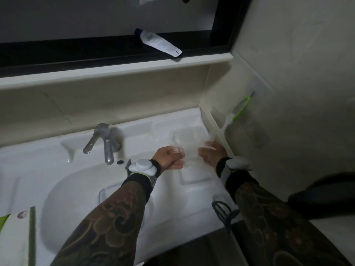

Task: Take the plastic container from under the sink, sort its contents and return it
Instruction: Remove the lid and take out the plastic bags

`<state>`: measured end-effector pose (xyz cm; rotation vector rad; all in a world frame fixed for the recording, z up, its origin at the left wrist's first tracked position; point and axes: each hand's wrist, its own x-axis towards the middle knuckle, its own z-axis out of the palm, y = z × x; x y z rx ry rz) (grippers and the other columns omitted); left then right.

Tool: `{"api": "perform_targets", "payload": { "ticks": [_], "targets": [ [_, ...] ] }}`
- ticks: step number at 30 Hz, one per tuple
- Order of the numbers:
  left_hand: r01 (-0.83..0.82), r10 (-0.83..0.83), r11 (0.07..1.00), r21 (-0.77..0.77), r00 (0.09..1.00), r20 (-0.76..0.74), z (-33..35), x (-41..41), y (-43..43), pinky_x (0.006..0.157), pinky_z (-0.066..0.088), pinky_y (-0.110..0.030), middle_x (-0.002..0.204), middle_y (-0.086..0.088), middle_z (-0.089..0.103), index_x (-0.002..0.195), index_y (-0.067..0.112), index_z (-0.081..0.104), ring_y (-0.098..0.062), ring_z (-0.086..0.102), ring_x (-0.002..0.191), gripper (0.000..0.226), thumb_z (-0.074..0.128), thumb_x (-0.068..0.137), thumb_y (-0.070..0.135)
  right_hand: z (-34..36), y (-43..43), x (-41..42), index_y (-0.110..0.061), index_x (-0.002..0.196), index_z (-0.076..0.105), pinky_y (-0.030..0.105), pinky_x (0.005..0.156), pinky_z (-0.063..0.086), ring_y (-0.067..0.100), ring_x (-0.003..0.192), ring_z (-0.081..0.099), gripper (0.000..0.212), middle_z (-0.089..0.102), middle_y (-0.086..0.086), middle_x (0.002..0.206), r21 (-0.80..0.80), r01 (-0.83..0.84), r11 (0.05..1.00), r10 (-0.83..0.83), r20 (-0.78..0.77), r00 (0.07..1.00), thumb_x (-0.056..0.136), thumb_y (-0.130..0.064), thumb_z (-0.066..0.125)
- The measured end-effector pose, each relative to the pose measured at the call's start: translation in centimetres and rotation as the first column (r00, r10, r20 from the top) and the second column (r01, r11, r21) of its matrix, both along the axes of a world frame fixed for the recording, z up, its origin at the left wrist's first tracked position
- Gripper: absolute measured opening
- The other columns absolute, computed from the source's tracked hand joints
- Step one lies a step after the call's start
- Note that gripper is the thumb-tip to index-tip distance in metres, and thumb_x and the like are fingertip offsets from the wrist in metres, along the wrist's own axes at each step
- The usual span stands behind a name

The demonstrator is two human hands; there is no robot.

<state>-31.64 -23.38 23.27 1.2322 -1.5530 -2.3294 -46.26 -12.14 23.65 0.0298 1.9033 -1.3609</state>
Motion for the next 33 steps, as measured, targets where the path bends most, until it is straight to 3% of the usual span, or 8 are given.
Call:
{"api": "perform_targets", "payload": {
  "ticks": [2,5,8,14,18,23,27,33],
  "targets": [
    [0.009,-0.008,1.0,-0.01,0.999,0.041,-0.4,-0.1,-0.2,0.056,0.06,-0.025,0.082,-0.006,0.064,0.085,0.012,0.059,-0.012,0.068,0.052,0.014,0.072,0.083,0.008,-0.3,-0.4,-0.4,-0.013,0.109,0.055,0.021,0.041,0.042,0.02,0.049,0.052,0.043,0.061,0.012,0.07,0.084,-0.005,0.996,0.013,-0.084,0.996,0.071,0.003,0.069],
    [0.009,-0.007,1.0,-0.026,0.996,0.084,-1.0,-0.1,-0.9,0.054,0.061,-0.026,0.077,-0.008,0.063,0.086,0.011,0.059,-0.012,0.066,0.047,0.015,0.073,0.083,0.008,-1.1,-1.1,-0.5,-0.014,0.114,0.06,0.035,0.073,0.057,0.029,0.082,0.066,0.049,0.067,0.013,0.101,0.302,-0.051,0.952,0.139,-0.277,0.951,0.066,-0.005,0.066],
    [-0.04,0.044,0.998,-0.049,0.995,0.093,-1.7,-0.2,-2.4,0.056,0.061,-0.027,0.075,-0.007,0.062,0.09,0.012,0.059,-0.016,0.063,0.053,0.014,0.071,0.084,0.009,-1.9,-2.2,-0.2,-0.015,0.119,0.058,0.041,0.093,0.053,0.031,0.106,0.064,0.047,0.065,0.013,0.119,0.394,-0.083,0.915,0.233,-0.351,0.907,0.072,-0.01,0.064],
    [-0.123,0.13,0.988,-0.091,0.989,0.075,-2.1,0.1,-5.3,0.045,0.055,-0.023,0.076,-0.005,0.06,0.103,0.01,0.06,-0.019,0.058,0.054,0.016,0.053,0.09,0.003,-4.1,-3.0,1.2,-0.015,0.125,0.056,0.033,0.1,0.046,0.03,0.12,0.054,0.041,0.058,0.007,0.132,0.552,-0.124,0.825,0.355,-0.333,0.873,0.084,-0.013,0.053],
    [-0.117,0.12,0.983,-0.138,0.993,0.011,-1.9,-0.3,-6.4,0.047,0.056,-0.025,0.077,-0.007,0.059,0.103,0.011,0.061,-0.019,0.06,0.054,0.02,0.046,0.094,0.003,-4.8,-2.4,1.6,-0.02,0.124,0.055,0.033,0.098,0.047,0.03,0.118,0.056,0.036,0.058,0.006,0.131,0.584,-0.097,0.806,0.357,-0.349,0.866,0.089,-0.02,0.049],
    [0.044,-0.055,0.981,-0.189,0.997,-0.056,-1.2,-3.1,-5.7,0.062,0.059,-0.029,0.079,-0.006,0.063,0.104,0.011,0.063,-0.02,0.062,0.063,0.028,0.041,0.093,-0.002,-4.3,-2.0,1.5,-0.02,0.129,0.05,0.032,0.093,0.047,0.03,0.114,0.058,0.042,0.062,0.007,0.125,0.577,-0.069,0.814,0.344,-0.382,0.858,0.087,-0.019,0.053],
    [0.234,-0.238,0.966,-0.112,0.971,-0.022,-0.6,-6.2,-4.4,0.062,0.059,-0.022,0.08,-0.005,0.065,0.104,0.012,0.065,-0.017,0.061,0.065,0.026,0.045,0.094,-0.001,-3.1,-1.6,1.6,-0.017,0.137,0.038,0.025,0.096,0.039,0.024,0.117,0.057,0.052,0.062,0.003,0.127,0.585,-0.132,0.8,0.425,-0.397,0.813,0.088,-0.023,0.055],
    [0.658,-0.617,0.744,-0.113,0.742,0.261,-1.9,-9.2,-4.1,0.045,0.049,-0.014,0.078,-0.002,0.057,0.123,-0.002,0.06,-0.014,0.053,0.059,0.03,0.045,0.097,0.0,-0.8,-1.7,1.6,-0.016,0.143,0.036,0.033,0.106,0.041,0.025,0.125,0.051,0.055,0.054,0.009,0.138,0.642,-0.194,0.742,0.513,-0.358,0.78,0.091,-0.021,0.053]
  ]
}}
